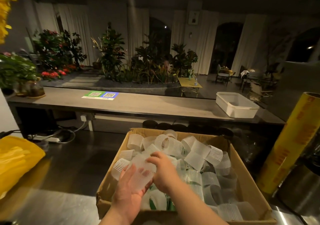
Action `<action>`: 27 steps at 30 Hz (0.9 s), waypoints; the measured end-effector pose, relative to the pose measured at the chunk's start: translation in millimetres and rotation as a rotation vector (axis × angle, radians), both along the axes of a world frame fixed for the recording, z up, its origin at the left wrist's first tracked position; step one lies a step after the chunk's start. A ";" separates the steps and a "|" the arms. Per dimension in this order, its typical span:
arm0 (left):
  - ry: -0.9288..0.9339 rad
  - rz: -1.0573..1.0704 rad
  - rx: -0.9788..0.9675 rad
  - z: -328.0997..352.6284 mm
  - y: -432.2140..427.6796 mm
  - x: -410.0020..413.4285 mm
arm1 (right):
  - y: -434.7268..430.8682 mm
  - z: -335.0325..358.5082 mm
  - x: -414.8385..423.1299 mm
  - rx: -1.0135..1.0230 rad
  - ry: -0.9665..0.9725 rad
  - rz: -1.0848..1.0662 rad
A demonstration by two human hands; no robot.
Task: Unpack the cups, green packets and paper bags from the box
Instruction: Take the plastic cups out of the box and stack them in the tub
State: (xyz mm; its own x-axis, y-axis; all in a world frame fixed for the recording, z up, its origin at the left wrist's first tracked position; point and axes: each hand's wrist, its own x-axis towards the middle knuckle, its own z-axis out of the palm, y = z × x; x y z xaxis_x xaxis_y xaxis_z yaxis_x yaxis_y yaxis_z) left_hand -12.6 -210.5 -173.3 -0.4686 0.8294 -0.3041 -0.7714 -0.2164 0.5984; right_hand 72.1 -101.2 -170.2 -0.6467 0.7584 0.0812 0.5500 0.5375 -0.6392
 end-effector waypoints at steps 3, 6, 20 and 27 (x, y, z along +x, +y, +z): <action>0.023 0.013 -0.018 3.1 1.9 1.1 | -1.3 -5.6 1.3 0.047 0.152 -0.110; 0.079 -0.023 -0.033 -0.1 3.6 -2.2 | 1.8 -5.5 21.8 -0.087 0.471 -0.260; 0.348 -0.207 -0.164 -1.3 9.6 6.3 | -25.1 4.2 52.9 -0.304 0.458 -0.104; 0.329 -0.199 -0.159 2.9 11.2 6.3 | -40.5 0.3 55.0 -0.269 0.168 0.138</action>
